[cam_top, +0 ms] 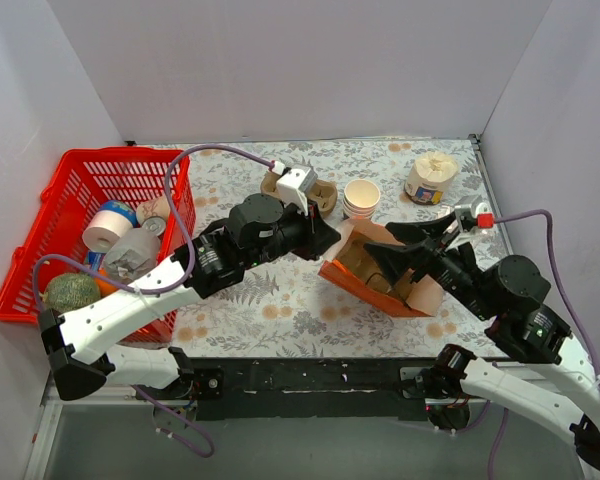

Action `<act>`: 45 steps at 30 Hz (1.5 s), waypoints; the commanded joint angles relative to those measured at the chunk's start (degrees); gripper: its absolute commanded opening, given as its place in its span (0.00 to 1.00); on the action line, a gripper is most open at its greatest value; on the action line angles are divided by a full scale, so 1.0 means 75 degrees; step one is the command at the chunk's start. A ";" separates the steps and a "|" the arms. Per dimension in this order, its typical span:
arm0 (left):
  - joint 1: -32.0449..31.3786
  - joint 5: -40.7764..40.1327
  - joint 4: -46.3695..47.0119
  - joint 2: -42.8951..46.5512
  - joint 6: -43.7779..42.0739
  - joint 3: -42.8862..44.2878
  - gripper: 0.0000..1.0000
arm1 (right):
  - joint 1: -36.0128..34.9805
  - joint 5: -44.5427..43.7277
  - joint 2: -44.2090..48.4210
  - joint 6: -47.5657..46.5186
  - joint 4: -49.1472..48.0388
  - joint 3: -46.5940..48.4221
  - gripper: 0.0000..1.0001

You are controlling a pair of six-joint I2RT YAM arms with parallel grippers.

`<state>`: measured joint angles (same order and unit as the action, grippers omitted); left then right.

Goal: Pack the takeout coffee

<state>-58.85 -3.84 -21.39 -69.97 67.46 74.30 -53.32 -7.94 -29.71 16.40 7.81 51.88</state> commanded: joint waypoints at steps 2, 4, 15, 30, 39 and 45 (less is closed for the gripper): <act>0.0007 0.0055 0.0203 0.0435 -0.0194 -0.0215 0.00 | 0.0008 -0.1283 -0.0444 0.1187 0.1078 0.0431 0.78; 0.0018 -0.0296 0.0203 0.0552 -0.0182 -0.0309 0.00 | 0.0008 -0.1285 -0.0503 0.1609 0.1278 0.0326 0.78; 0.0007 -0.2676 -0.0944 0.0716 0.0415 -0.0333 0.00 | 0.0008 0.0133 -0.1416 0.4292 0.3842 0.0945 0.95; 0.0007 -0.2465 -0.0394 0.1724 0.0392 -0.1200 0.00 | 0.0008 0.3188 -0.1429 0.4692 0.2125 0.1087 0.98; 0.0007 -0.1927 -0.0149 0.1841 0.0241 -0.1446 0.00 | 0.0008 0.3756 -0.1557 0.4178 0.1558 0.1203 0.98; 0.0007 -0.1446 0.0905 0.2111 -0.0439 -0.1750 0.00 | 0.0008 0.3508 -0.1546 0.0929 0.2121 0.1521 0.98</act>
<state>-59.00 -17.02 -21.85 -56.99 68.53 62.13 -53.30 17.80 -42.17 42.41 23.40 60.16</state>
